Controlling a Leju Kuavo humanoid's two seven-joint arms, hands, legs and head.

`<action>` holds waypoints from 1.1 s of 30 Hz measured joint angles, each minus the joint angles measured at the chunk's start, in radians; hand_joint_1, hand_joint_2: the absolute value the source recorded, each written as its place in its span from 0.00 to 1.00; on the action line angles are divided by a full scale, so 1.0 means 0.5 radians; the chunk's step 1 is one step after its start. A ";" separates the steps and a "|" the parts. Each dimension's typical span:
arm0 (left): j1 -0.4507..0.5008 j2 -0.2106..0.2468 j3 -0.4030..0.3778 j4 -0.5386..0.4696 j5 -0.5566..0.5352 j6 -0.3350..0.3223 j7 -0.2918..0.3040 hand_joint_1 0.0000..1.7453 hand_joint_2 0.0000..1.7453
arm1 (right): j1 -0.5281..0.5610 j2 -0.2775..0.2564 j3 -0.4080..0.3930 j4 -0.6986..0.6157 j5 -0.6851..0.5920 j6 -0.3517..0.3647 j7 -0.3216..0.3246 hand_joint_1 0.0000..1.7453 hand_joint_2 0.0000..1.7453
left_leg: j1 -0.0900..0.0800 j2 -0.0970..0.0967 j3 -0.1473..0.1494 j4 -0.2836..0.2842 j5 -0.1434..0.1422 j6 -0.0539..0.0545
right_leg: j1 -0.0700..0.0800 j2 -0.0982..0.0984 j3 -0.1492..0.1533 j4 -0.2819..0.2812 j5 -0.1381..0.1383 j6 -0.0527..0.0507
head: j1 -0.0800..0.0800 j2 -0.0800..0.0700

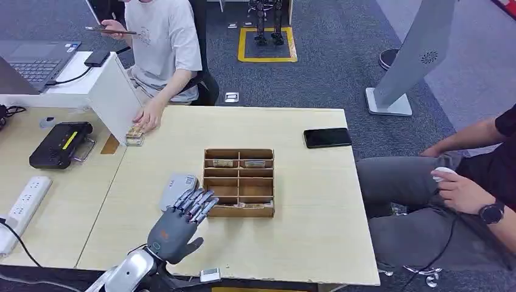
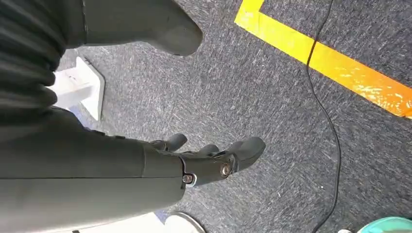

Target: Pass the card to the sensor for recognition and then transmit it.

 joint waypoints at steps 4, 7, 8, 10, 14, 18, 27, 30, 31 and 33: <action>-0.003 0.000 0.000 0.011 -0.001 0.001 0.000 0.00 1.00 | 0.000 0.000 0.000 0.000 0.000 0.000 0.000 0.00 1.00 | 0.000 0.000 0.000 0.000 0.000 0.000 | 0.000 0.000 0.000 0.000 0.000 0.000 | 0.000 0.000; -0.005 -0.001 0.000 0.015 0.010 0.001 0.000 0.00 1.00 | 0.000 0.000 0.000 0.000 0.000 -0.001 0.000 0.00 1.00 | 0.000 0.000 0.000 0.000 0.000 0.000 | 0.000 0.000 0.000 0.000 0.000 0.000 | 0.000 0.000; -0.005 -0.001 0.000 0.015 0.021 0.001 0.000 0.00 1.00 | 0.000 0.000 0.000 0.000 0.000 -0.001 0.000 0.00 1.00 | 0.000 0.000 0.000 0.000 0.000 0.000 | 0.000 0.000 0.000 0.000 0.000 0.000 | 0.000 0.000; -0.005 -0.002 0.000 0.024 0.050 -0.001 -0.004 0.00 1.00 | 0.000 0.001 0.000 0.000 0.002 -0.004 0.001 0.00 1.00 | 0.000 0.000 0.000 0.000 0.000 0.000 | 0.000 0.000 0.000 0.000 0.000 0.000 | 0.000 0.000; -0.005 -0.019 0.000 0.031 0.101 0.001 -0.025 0.00 1.00 | 0.000 0.001 0.000 0.000 0.008 -0.006 0.014 0.00 1.00 | 0.000 0.000 0.000 0.000 0.000 0.000 | 0.000 0.000 0.000 0.000 0.000 0.000 | 0.000 0.000; -0.014 -0.066 -0.002 0.031 0.152 -0.011 -0.057 0.00 1.00 | -0.001 0.005 0.000 0.000 0.011 -0.005 0.015 0.00 1.00 | 0.000 0.000 0.000 0.000 0.000 0.000 | 0.000 0.000 0.000 0.000 0.000 0.000 | 0.000 0.000; -0.109 -0.183 -0.070 0.069 0.271 -0.121 -0.081 0.00 1.00 | -0.022 0.014 0.000 0.011 0.029 -0.015 0.021 0.00 1.00 | -0.001 0.000 0.000 0.000 0.000 0.001 | 0.000 0.000 0.000 0.000 0.001 0.000 | 0.000 0.000; -0.146 -0.198 -0.087 0.086 0.304 -0.132 -0.086 0.00 1.00 | -0.028 0.014 0.002 0.020 0.029 -0.031 0.021 0.00 1.00 | 0.000 -0.001 0.000 0.001 0.001 0.001 | 0.000 -0.001 0.001 0.000 0.001 0.000 | 0.000 0.000; -0.153 -0.199 -0.095 0.090 0.311 -0.135 -0.089 0.00 1.00 | -0.031 0.014 0.002 0.022 0.029 -0.031 0.022 0.00 1.00 | 0.000 -0.001 0.000 0.000 0.001 0.001 | 0.000 -0.001 0.001 0.000 0.000 0.000 | 0.000 0.000; -0.154 -0.208 -0.102 0.093 0.317 -0.140 -0.090 0.00 1.00 | -0.034 0.014 0.004 0.026 0.029 -0.033 0.021 0.00 1.00 | 0.000 0.000 0.000 0.000 0.001 0.001 | 0.000 0.000 0.000 0.000 0.000 0.000 | 0.000 0.000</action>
